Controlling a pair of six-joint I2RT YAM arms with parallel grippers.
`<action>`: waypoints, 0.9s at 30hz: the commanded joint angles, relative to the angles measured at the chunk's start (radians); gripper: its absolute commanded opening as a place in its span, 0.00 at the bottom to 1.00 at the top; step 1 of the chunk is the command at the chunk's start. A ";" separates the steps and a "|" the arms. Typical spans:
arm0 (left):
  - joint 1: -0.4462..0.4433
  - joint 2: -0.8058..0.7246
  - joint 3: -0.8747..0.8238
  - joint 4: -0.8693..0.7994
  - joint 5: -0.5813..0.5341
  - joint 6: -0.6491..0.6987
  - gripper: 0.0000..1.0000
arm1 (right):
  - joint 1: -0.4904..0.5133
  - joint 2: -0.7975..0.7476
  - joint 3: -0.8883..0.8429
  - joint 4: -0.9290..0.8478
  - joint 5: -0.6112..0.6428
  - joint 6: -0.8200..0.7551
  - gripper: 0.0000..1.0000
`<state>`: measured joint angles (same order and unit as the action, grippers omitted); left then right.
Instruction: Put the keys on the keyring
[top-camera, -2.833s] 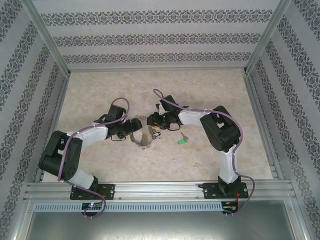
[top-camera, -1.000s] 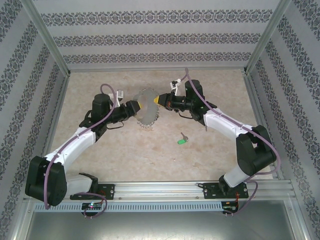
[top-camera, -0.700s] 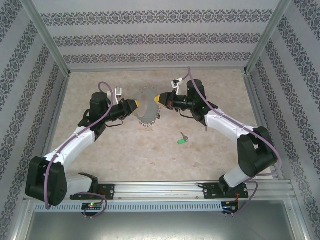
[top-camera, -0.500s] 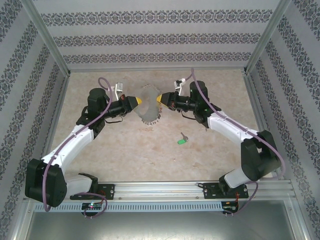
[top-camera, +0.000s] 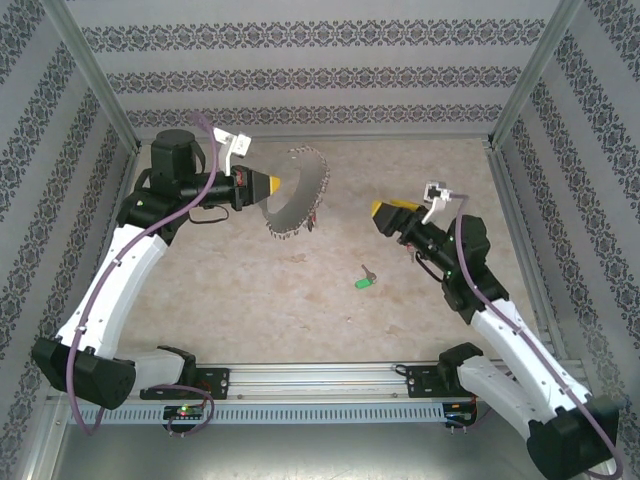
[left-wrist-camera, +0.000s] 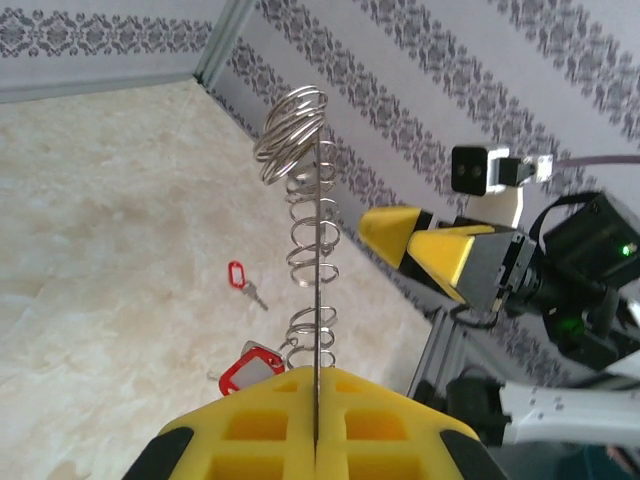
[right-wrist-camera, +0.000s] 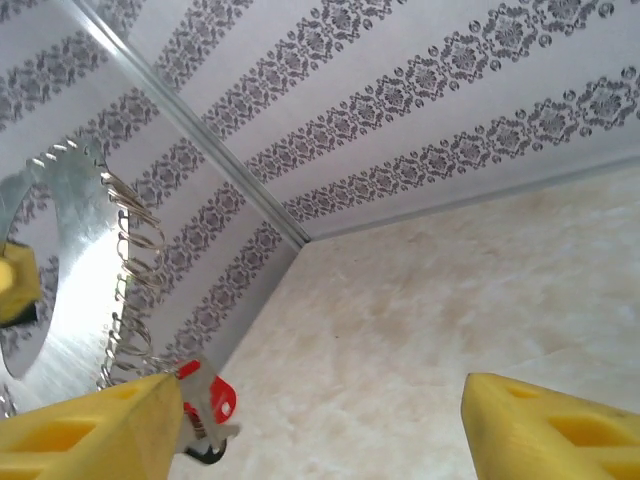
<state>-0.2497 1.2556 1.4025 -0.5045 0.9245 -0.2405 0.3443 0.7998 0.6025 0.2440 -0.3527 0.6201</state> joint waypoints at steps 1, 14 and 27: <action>-0.019 0.009 0.043 -0.163 0.033 0.216 0.01 | 0.017 -0.037 -0.026 0.033 -0.074 -0.274 0.65; -0.062 0.045 0.143 -0.270 -0.033 0.326 0.03 | 0.446 0.015 -0.065 0.088 0.141 -0.908 0.21; -0.082 0.056 0.197 -0.376 -0.074 0.415 0.05 | 0.604 0.237 -0.053 0.312 0.218 -0.936 0.19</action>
<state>-0.3161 1.3163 1.5623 -0.8505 0.8440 0.1287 0.9318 1.0164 0.5449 0.4309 -0.1730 -0.3138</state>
